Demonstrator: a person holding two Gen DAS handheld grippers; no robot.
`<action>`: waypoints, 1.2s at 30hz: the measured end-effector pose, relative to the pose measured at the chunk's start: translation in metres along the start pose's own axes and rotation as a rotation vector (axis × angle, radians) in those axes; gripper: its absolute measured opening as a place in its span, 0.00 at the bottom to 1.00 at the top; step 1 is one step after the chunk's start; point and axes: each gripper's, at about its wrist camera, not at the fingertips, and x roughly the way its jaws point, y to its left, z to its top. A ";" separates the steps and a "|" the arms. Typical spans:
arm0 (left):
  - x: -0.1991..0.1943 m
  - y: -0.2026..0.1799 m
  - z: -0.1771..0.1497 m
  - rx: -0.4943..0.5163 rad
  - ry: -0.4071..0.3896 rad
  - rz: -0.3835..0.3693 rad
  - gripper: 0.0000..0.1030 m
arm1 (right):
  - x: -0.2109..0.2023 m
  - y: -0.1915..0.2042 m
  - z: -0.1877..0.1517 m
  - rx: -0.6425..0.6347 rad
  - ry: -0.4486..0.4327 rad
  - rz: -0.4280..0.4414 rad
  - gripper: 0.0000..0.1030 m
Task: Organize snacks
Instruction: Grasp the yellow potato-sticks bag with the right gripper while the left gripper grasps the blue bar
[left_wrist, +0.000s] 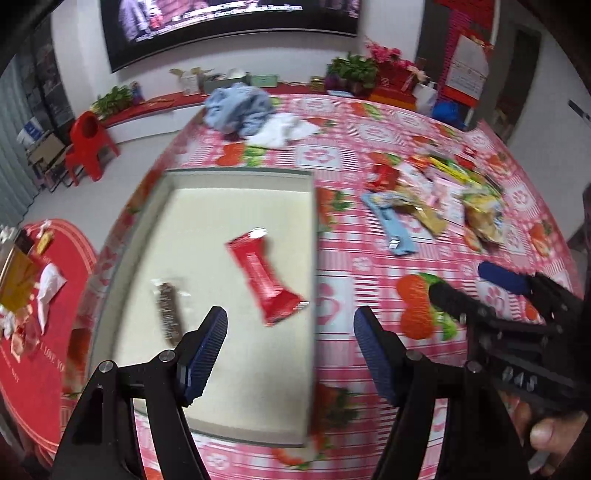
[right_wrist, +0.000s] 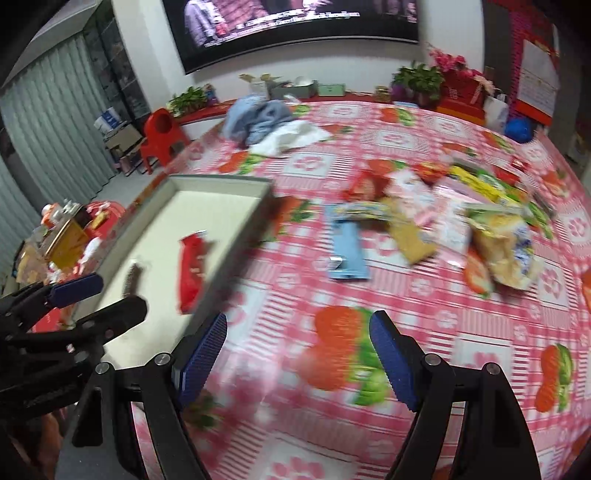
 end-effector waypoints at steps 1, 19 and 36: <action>0.001 -0.011 0.001 0.016 0.003 -0.012 0.73 | -0.003 -0.013 0.001 0.012 -0.007 -0.019 0.78; 0.040 -0.086 -0.007 0.111 0.119 -0.037 0.73 | 0.069 -0.171 0.057 -0.005 0.130 -0.279 0.76; 0.136 -0.115 0.088 0.031 0.156 0.056 0.68 | -0.031 -0.159 -0.042 0.061 -0.063 -0.245 0.49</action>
